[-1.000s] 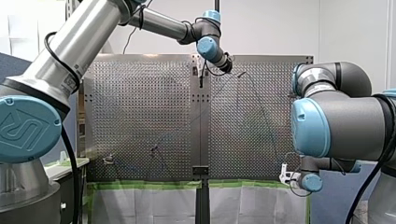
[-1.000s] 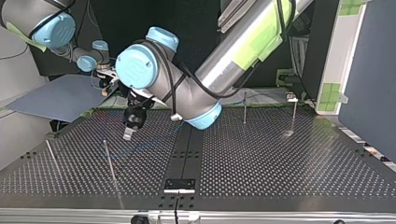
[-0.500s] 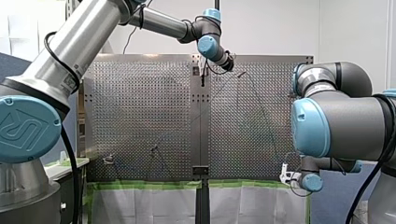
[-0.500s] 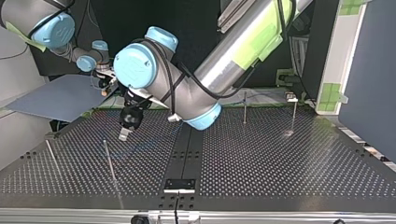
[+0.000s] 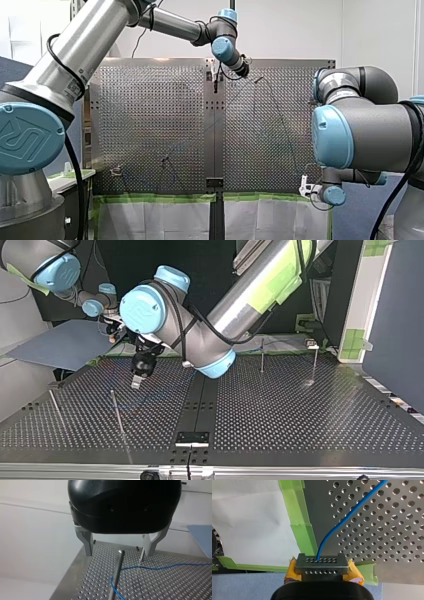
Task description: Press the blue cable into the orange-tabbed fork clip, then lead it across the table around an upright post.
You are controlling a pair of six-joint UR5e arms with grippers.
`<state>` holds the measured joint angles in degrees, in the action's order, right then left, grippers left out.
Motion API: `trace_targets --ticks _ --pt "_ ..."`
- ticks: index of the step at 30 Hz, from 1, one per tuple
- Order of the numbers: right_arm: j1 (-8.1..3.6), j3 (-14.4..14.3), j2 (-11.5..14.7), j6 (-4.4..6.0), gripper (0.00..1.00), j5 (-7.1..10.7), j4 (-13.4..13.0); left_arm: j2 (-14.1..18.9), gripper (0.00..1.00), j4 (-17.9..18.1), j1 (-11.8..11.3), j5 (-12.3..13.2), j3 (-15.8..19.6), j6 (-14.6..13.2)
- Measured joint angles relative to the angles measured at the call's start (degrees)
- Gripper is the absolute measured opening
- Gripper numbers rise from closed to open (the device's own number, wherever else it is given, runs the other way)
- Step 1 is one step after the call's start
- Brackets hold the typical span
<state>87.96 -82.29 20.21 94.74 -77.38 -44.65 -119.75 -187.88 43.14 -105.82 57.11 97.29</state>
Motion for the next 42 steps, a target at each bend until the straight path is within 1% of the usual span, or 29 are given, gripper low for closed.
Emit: trace_targets --ticks 5,10,29,33,36,39,42 --pt "0.05 -0.01 0.01 0.06 0.0 0.28 0.07 0.19 0.99 -2.53 0.24 -2.31 0.13 0.09" --pt "0.06 -0.01 0.0 0.14 0.0 0.52 0.08 0.26 0.99 -4.62 0.58 -2.95 0.16 0.16" --pt "0.06 -0.02 0.01 0.03 0.0 0.59 0.19 0.44 0.99 -5.03 1.42 -3.39 0.26 0.27" --pt "0.06 -0.02 0.02 0.02 0.0 0.63 0.23 1.65 0.99 -4.37 1.43 -3.47 1.35 0.55" --pt "0.06 -0.02 0.01 -0.02 0.0 0.64 0.25 3.13 0.99 -3.07 0.95 -2.59 2.81 1.46" --pt "0.06 -0.02 0.01 -0.05 0.0 0.65 0.25 4.68 0.99 -1.57 0.29 -2.57 4.36 2.79" --pt "0.06 -0.01 0.03 -0.06 0.0 0.65 0.3 6.46 0.99 0.2 -1.0 -3.01 6.12 4.19"
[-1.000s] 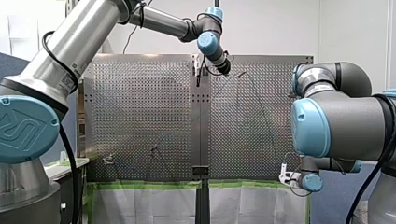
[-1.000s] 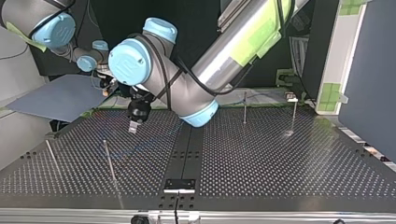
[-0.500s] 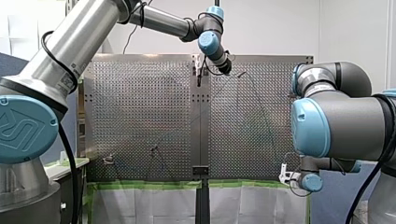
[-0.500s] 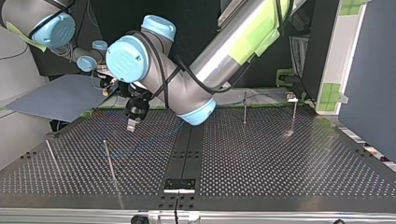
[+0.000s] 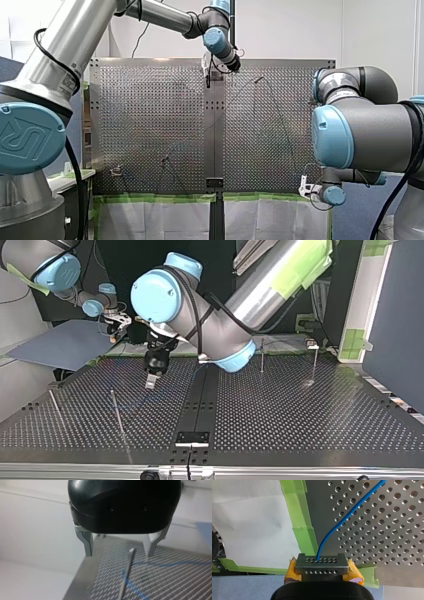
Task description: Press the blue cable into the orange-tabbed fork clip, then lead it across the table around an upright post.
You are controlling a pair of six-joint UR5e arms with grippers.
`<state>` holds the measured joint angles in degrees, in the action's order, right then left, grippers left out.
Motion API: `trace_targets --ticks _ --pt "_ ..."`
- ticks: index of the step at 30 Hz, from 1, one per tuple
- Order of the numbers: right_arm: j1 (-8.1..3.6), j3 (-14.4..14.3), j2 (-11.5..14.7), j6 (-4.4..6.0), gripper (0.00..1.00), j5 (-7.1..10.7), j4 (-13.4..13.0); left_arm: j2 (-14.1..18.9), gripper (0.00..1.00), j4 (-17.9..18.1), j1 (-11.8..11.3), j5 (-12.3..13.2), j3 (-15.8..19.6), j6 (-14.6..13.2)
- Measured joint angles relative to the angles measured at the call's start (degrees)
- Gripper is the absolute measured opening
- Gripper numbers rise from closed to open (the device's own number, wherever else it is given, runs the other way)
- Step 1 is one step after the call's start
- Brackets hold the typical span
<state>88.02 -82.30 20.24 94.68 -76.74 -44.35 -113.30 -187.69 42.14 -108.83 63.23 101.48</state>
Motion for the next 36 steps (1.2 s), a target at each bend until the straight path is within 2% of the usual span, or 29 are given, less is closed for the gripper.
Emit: trace_targets --ticks 3,7,10,25,31,36 --pt "0.01 0.0 0.01 0.0 0.0 -0.02 0.07 1.73 0.99 1.73 -1.59 0.08 1.73 1.24" --pt "0.03 -0.01 0.02 0.0 0.0 -0.07 0.1 4.31 0.99 4.34 -3.87 1.88 4.31 3.59" --pt "0.02 -0.01 0.02 0.0 0.0 -0.08 0.07 6.08 0.99 6.1 -4.51 2.94 6.08 4.97" --pt "0.07 0.02 0.02 -0.01 0.0 -0.05 0.11 15.41 0.99 15.44 -5.23 4.25 15.4 8.11" --pt "0.08 0.01 0.02 -0.02 0.0 -0.07 0.06 18.87 0.99 18.99 -5.07 4.49 18.95 8.13" --pt "0.1 0.0 0.01 -0.02 0.0 -0.09 0.05 19.34 0.99 21.41 -5.09 4.94 21.4 8.16"
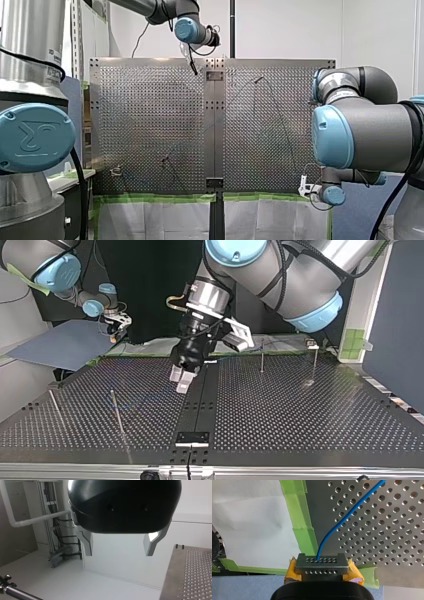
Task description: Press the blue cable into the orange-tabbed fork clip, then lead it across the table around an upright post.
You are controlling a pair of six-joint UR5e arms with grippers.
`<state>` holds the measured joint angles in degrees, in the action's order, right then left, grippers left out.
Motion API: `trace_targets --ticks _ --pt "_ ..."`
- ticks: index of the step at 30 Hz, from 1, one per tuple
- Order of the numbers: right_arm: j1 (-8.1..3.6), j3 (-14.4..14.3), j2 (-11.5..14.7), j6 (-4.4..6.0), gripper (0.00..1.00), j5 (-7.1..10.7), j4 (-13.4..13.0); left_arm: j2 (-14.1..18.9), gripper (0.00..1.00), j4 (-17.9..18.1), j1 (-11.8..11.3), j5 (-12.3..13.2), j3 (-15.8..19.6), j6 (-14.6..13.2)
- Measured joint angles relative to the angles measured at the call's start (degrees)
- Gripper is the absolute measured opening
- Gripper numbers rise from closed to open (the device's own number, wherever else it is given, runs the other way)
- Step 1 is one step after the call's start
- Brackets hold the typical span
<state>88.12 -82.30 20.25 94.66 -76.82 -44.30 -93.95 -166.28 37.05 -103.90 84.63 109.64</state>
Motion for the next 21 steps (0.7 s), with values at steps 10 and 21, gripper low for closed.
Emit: trace_targets --ticks 10,21 --pt "0.08 0.01 -0.01 -0.03 0.0 0.02 -0.07 -0.02 0.99 5.62 -0.26 0.95 5.63 0.58" --pt "0.23 0.01 -0.01 -0.02 0.0 0.08 -0.01 -0.03 0.99 10.94 -0.27 0.93 10.95 0.58"
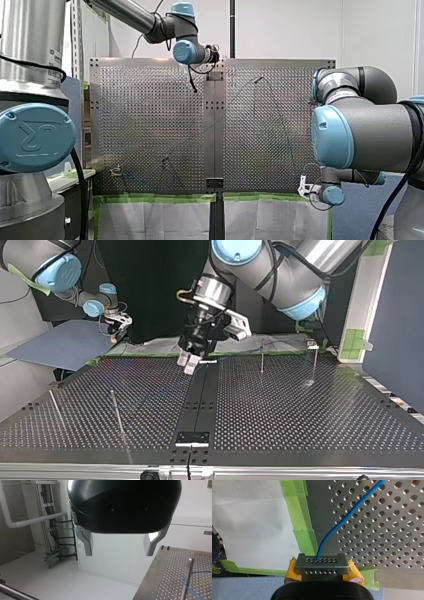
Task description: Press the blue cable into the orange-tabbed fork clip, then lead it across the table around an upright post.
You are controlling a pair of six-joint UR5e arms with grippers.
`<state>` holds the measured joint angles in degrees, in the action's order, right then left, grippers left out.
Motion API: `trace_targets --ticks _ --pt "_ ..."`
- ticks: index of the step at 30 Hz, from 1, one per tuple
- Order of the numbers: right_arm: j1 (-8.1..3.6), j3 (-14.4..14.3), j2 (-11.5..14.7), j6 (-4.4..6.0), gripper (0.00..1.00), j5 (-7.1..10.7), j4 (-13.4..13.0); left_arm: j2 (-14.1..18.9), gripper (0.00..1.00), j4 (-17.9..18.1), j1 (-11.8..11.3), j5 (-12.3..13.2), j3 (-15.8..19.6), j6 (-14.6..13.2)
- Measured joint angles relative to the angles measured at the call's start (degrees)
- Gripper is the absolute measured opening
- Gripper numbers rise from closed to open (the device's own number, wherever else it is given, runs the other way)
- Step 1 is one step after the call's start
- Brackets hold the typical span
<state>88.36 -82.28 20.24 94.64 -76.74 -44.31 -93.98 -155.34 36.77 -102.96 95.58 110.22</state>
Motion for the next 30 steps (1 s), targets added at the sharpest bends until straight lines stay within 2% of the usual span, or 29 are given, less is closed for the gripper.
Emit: trace_targets --ticks 7,10,30 --pt "0.06 0.0 0.01 0.02 0.0 0.0 0.0 0.0 0.99 4.15 0.0 -0.03 4.37 -0.02" --pt "0.08 0.03 -0.02 0.03 0.0 0.01 -0.04 0.0 0.99 4.79 0.0 -0.04 6.15 -0.01" --pt "0.14 -0.01 0.01 0.04 0.0 0.0 -0.09 -0.71 0.99 4.47 -0.55 -2.64 16.86 -0.44"
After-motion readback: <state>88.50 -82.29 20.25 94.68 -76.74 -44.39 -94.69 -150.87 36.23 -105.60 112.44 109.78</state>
